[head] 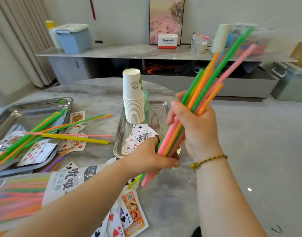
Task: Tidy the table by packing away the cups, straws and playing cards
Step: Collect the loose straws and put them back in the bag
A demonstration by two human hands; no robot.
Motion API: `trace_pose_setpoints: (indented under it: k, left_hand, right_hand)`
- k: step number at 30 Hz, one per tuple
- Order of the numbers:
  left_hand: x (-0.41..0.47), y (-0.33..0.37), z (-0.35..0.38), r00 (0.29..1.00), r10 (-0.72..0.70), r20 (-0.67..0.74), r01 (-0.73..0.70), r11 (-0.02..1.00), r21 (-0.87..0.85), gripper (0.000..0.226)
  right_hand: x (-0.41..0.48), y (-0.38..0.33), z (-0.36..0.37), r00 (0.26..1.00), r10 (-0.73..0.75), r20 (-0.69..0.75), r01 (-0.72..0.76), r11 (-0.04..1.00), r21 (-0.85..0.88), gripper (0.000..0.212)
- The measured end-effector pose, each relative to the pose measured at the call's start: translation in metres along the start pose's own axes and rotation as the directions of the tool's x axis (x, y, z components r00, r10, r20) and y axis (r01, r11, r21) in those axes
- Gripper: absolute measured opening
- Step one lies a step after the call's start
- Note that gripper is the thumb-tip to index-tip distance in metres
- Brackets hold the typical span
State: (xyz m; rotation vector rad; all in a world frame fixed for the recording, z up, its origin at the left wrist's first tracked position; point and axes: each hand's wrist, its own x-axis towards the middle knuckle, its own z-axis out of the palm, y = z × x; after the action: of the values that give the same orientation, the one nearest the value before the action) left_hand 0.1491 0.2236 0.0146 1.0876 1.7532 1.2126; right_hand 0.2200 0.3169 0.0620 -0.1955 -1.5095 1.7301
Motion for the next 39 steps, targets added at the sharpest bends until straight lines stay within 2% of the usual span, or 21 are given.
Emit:
trace_pose_setpoints:
  k: [2, 5, 9, 12, 15, 19, 22, 24, 26, 29, 32, 35, 37, 39]
  left_hand:
    - [-0.003, -0.009, -0.001, 0.996, -0.048, 0.075, 0.045, 0.998, 0.035, 0.03]
    - [-0.008, -0.025, 0.001, 0.991, -0.117, 0.064, 0.114, 0.992, 0.051, 0.049]
    - [-0.005, -0.036, 0.003, 0.991, -0.129, 0.026, 0.128, 0.991, 0.034, 0.041]
    - [-0.002, -0.043, 0.002, 0.986, -0.152, 0.07, 0.146, 0.986, 0.079, 0.046]
    - [-0.007, -0.055, -0.002, 0.984, -0.142, 0.11, 0.141, 0.99, 0.015, 0.045]
    - [-0.009, -0.066, 0.002, 0.995, -0.096, 0.035, 0.096, 0.995, -0.008, 0.045]
    - [-0.009, -0.069, 0.011, 0.996, -0.083, -0.045, 0.087, 0.993, 0.084, 0.036]
    - [-0.008, -0.073, 0.013, 0.992, -0.108, -0.068, 0.115, 0.988, 0.099, 0.042]
    - [-0.009, -0.074, 0.013, 0.989, -0.13, -0.065, 0.135, 0.987, 0.092, 0.054]
    - [-0.009, -0.073, 0.01, 0.988, -0.139, -0.06, 0.142, 0.989, 0.051, 0.055]
    - [-0.011, -0.069, 0.006, 0.987, -0.162, 0.005, 0.162, 0.986, 0.037, 0.06]
    - [-0.011, -0.064, 0.005, 0.987, -0.155, 0.045, 0.158, 0.985, -0.068, 0.07]
    - [-0.009, -0.065, 0.004, 0.99, -0.143, 0.012, 0.143, 0.977, -0.155, 0.062]
    - [-0.008, -0.066, 0.004, 0.989, -0.146, -0.011, 0.142, 0.977, -0.162, 0.049]
  right_hand:
    - [0.003, -0.005, -0.008, 0.998, -0.019, -0.065, 0.023, 0.998, 0.05, 0.01]
    - [0.003, -0.006, -0.016, 0.992, -0.013, -0.129, 0.023, 0.997, 0.077, 0.01]
    - [0.003, -0.005, -0.012, 0.992, -0.013, -0.128, 0.02, 0.998, 0.056, 0.012]
    - [0.003, -0.006, -0.013, 0.99, -0.013, -0.144, 0.019, 0.999, 0.043, 0.013]
    - [0.003, -0.008, -0.015, 0.987, -0.033, -0.158, 0.037, 0.999, 0.026, 0.014]
    - [0.003, -0.005, -0.004, 0.993, -0.052, -0.102, 0.052, 0.999, -0.004, 0.016]
    - [0.001, 0.004, 0.008, 0.998, -0.039, -0.053, 0.037, 0.999, -0.035, 0.018]
    - [0.0, 0.011, 0.014, 0.999, -0.027, -0.028, 0.025, 0.997, -0.079, 0.02]
    - [-0.001, 0.019, 0.016, 1.0, -0.001, -0.007, 0.0, 0.994, -0.113, 0.021]
    - [-0.003, 0.028, 0.018, 0.999, 0.044, 0.017, -0.042, 0.991, -0.131, 0.024]
    - [-0.002, 0.032, 0.018, 0.999, 0.054, -0.008, -0.054, 0.989, -0.135, 0.02]
    - [0.0, 0.032, 0.016, 0.998, 0.061, -0.005, -0.061, 0.991, -0.122, 0.018]
    - [0.0, 0.032, 0.015, 0.995, 0.082, 0.049, -0.076, 0.989, -0.128, 0.02]
    - [-0.002, 0.034, 0.015, 0.986, 0.114, 0.123, -0.095, 0.984, -0.152, 0.022]
